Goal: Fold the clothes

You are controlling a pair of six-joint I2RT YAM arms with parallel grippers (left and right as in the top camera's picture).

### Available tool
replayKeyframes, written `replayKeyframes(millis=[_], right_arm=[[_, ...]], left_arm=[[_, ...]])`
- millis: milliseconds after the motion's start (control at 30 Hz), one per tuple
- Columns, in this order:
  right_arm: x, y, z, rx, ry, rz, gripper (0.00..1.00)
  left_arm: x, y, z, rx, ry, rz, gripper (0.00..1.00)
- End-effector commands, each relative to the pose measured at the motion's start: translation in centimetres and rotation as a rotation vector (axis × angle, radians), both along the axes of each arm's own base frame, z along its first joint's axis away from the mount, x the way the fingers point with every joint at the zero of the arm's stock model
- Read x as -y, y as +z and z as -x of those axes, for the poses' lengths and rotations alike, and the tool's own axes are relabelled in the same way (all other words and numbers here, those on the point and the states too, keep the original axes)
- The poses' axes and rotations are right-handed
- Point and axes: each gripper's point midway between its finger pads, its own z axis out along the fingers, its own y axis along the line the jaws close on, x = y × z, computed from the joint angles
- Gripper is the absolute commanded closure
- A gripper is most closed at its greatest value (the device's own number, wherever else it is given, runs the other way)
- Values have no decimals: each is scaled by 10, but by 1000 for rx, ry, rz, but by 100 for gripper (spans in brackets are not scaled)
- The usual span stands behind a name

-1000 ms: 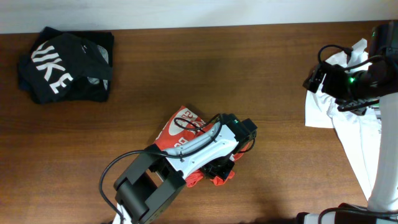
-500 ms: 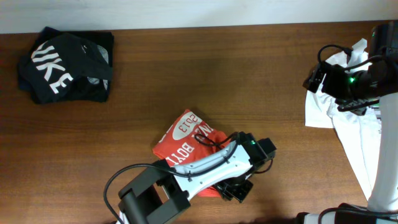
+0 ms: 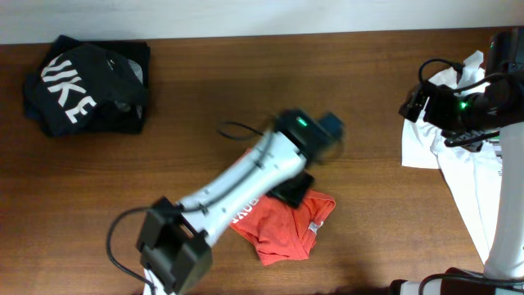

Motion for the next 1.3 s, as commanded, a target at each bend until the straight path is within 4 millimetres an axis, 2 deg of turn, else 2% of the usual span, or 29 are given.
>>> replayKeyframes(millis=[0,33,67,100,133,233,300,367,433,467,533,600,633,667,733,800,833,900,967,1033,1133,1200,1233,1267], right_arm=[[1,5,-1,19,6,6,1],[1,5,-1,19,6,6,1],[1,5,-1,19,6,6,1],[1,5,-1,19,6,6,1],[1,5,-1,19,6,6,1],[1,5,-1,19,6,6,1],[1,5,-1,19,6,6,1],[1,5,-1,19,6,6,1],[1,5,-1,19,6,6,1],[1,5,-1,19,6,6,1],[1,5,-1,19,6,6,1],[1,5,-1,19,6,6,1],[1,5,-1,19,6,6,1],[1,5,-1,19,6,6,1],[1,5,-1,19,6,6,1],[1,5,-1,19,6,6,1],[1,5,-1,19,6,6,1],[1,5,-1,19,6,6,1],[1,5,-1,19,6,6,1],[1,5,-1,19,6,6,1],[1,5,-1,19,6,6,1],[1,5,-1,19,6,6,1],[1,5,-1,19,6,6,1],[1,5,-1,19,6,6,1]], left_arm=[[-53,-30,-46,12,158,-29,70],[-63,-57,-45,-34,194,-7,90],[-71,-81,-42,-52,216,-6,97],[-77,-96,-38,-66,228,-9,98],[-93,-120,-21,-112,249,-40,98],[-121,-151,-7,-144,311,-62,98],[-150,-164,-7,-145,387,-93,99],[-201,-159,-18,-88,578,-243,99],[-229,-148,-22,-93,690,-287,99],[-240,-142,-27,-87,728,-290,99],[-258,-109,-43,-49,815,-257,99],[-259,-72,-56,37,834,-207,99],[-253,-39,-63,132,828,-145,99],[-234,-11,-62,207,768,-49,99],[-190,-2,-52,170,610,87,99],[-142,-20,-36,98,491,166,99],[-117,-40,-23,56,434,214,99],[-96,-76,3,-33,400,233,99],[-80,-104,23,-104,363,266,99],[-60,-121,36,-102,291,322,99],[-41,-123,55,-142,251,361,99],[3,-107,78,-245,126,563,99],[20,-98,83,-266,90,633,100],[31,-87,80,-248,37,665,100]])
